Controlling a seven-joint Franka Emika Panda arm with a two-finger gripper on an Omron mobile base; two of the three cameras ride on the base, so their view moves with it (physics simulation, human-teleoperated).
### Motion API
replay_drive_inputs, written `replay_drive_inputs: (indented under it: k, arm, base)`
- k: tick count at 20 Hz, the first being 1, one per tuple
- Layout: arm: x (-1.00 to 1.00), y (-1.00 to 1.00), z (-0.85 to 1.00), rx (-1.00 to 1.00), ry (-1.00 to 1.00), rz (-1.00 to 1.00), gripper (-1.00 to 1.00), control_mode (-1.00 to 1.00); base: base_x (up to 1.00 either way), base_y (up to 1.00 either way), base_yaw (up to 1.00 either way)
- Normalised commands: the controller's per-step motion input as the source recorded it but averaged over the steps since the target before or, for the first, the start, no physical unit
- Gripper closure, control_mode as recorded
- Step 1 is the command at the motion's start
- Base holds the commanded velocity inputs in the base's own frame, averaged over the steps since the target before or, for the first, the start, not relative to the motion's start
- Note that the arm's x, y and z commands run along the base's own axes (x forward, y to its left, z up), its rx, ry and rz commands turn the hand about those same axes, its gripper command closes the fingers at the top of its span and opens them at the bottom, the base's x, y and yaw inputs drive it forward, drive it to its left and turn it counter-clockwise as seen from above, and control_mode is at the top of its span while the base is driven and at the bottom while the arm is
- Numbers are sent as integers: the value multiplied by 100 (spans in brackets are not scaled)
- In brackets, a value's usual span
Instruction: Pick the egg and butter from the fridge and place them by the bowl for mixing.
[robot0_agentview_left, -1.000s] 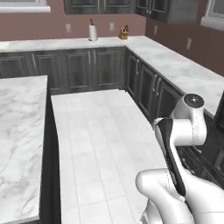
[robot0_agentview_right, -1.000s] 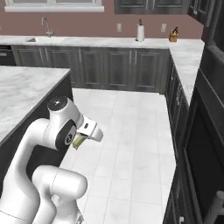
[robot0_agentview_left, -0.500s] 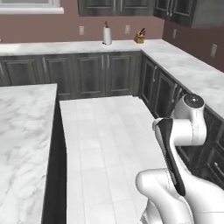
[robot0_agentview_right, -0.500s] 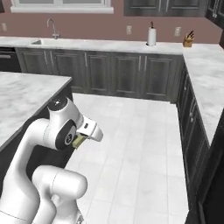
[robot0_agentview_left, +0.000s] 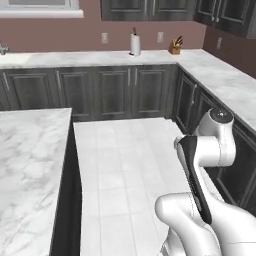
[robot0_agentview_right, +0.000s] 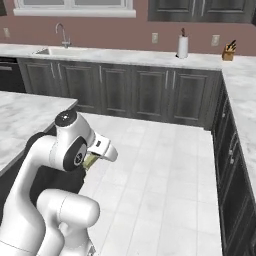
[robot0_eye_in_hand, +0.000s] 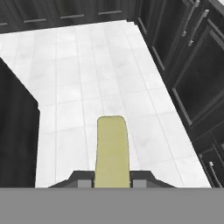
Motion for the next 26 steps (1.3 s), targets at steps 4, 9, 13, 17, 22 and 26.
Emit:
replay_drive_inputs:
  k: [4, 9, 13, 17, 22, 26]
  arm:
    - [0, 0, 0, 0, 0, 0, 100, 100]
    - [0, 0, 0, 0, 0, 0, 100, 100]
    - [0, 0, 0, 0, 0, 0, 100, 100]
    - [0, 0, 0, 0, 0, 0, 100, 100]
    - [0, 0, 0, 0, 0, 0, 100, 100]
    - [0, 0, 0, 0, 0, 0, 100, 100]
  base:
    - [82, -10, 9]
    - [82, -11, 8]
    - [82, -10, 9]
    - [81, -9, 9]
    - [81, -9, 9]
    - [81, -10, 9]
